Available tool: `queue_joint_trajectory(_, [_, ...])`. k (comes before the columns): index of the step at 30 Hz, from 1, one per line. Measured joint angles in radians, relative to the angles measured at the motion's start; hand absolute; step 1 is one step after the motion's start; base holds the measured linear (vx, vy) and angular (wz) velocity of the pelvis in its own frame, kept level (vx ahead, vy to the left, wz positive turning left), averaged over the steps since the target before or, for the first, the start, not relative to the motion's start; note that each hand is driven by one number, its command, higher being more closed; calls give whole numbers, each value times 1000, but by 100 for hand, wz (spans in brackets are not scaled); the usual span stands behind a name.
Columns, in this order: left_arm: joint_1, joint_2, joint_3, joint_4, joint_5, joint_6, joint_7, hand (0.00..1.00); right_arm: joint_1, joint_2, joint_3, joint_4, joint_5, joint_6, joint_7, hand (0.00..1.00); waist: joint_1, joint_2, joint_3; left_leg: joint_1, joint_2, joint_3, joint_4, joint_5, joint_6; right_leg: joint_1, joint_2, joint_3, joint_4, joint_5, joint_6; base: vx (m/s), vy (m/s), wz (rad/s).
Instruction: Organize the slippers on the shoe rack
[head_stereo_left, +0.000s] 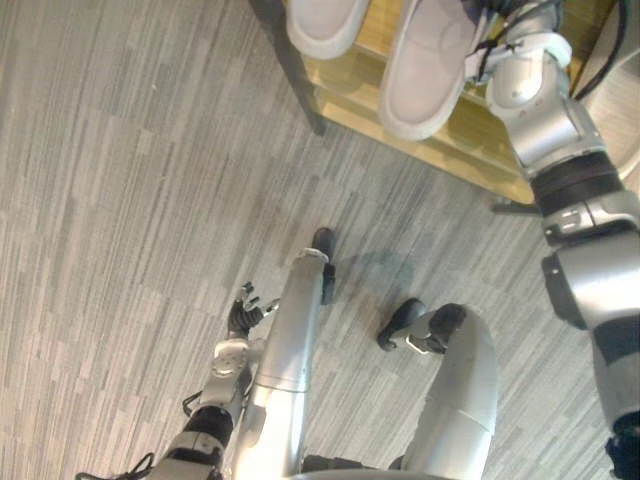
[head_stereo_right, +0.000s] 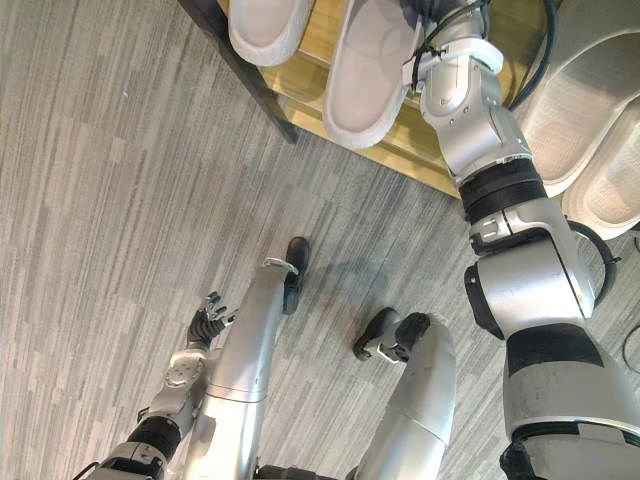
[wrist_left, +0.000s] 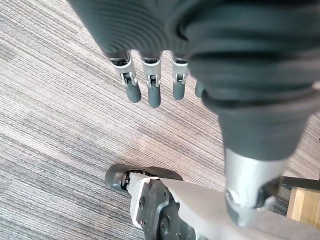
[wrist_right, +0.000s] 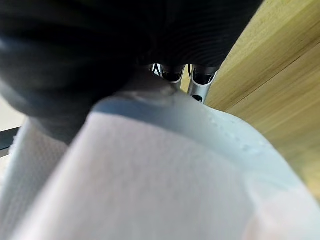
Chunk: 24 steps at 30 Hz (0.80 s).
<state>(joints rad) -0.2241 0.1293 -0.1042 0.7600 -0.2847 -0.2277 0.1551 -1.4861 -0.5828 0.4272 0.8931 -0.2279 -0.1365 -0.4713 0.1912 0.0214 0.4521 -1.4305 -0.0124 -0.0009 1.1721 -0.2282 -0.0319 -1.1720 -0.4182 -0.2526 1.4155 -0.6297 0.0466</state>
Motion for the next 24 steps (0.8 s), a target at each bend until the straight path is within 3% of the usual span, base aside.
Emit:
queue_joint_trajectory(8, [0,-10,-4,-15,-4,-1,1,0,-72,17,-2,45,34,11,-13,0,22,0,0,1,-5,5,-7,2,2,1,-7,0,-7,0,0,98,-26,2])
queue_joint_trajectory(24, [-11,-10,10,19,-14,-1,1,0,-28,1,-32,-10,53,11,-21,0,10,-1,0,1,3,-11,-13,14,-3,3,0,-10,-6,1,-2,79,-33,0])
